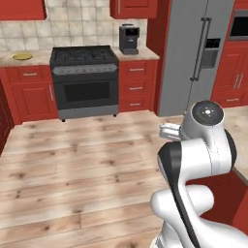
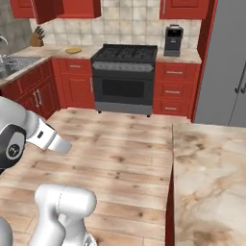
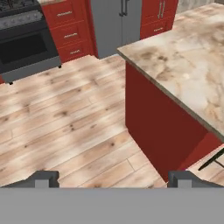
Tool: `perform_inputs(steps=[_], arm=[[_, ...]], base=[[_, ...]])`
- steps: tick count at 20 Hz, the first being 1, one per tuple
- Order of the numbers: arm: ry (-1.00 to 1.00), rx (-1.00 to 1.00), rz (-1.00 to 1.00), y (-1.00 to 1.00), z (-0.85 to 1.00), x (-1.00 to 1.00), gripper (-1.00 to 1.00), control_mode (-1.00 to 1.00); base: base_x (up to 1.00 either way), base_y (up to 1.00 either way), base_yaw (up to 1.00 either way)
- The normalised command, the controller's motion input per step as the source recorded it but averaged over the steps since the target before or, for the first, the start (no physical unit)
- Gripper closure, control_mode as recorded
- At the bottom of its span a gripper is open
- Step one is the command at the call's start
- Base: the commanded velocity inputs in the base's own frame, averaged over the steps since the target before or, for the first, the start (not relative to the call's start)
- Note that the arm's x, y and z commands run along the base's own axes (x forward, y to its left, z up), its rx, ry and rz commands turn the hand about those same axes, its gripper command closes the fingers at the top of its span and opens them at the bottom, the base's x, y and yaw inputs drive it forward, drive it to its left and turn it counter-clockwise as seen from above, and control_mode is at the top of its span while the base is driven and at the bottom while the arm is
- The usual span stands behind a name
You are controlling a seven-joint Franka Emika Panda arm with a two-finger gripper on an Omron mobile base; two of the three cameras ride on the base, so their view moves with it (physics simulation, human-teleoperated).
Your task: Move the hot dog bun to the plate on the dining table and place the condiment next to that plate. Then navigate to the fridge and take the sausage and place it on the plate as well.
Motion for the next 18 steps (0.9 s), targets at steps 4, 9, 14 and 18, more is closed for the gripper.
perform_inputs(steps=[4,9,14,18], arm=[[0.00,0.00,0.00,0.00,0.00,0.00,-1.00,1.00],[0.00,0.00,0.00,0.00,0.00,0.00,-1.00,1.00],[0.00,0.00,0.00,0.00,0.00,0.00,-1.00,1.00],[0.00,0.00,0.00,0.00,0.00,0.00,-1.00,1.00]], base=[[0.98,0.32,-0.27],[0.99,0.26,-0.28],[1.00,0.21,-0.27],[0.99,0.19,-0.27]])
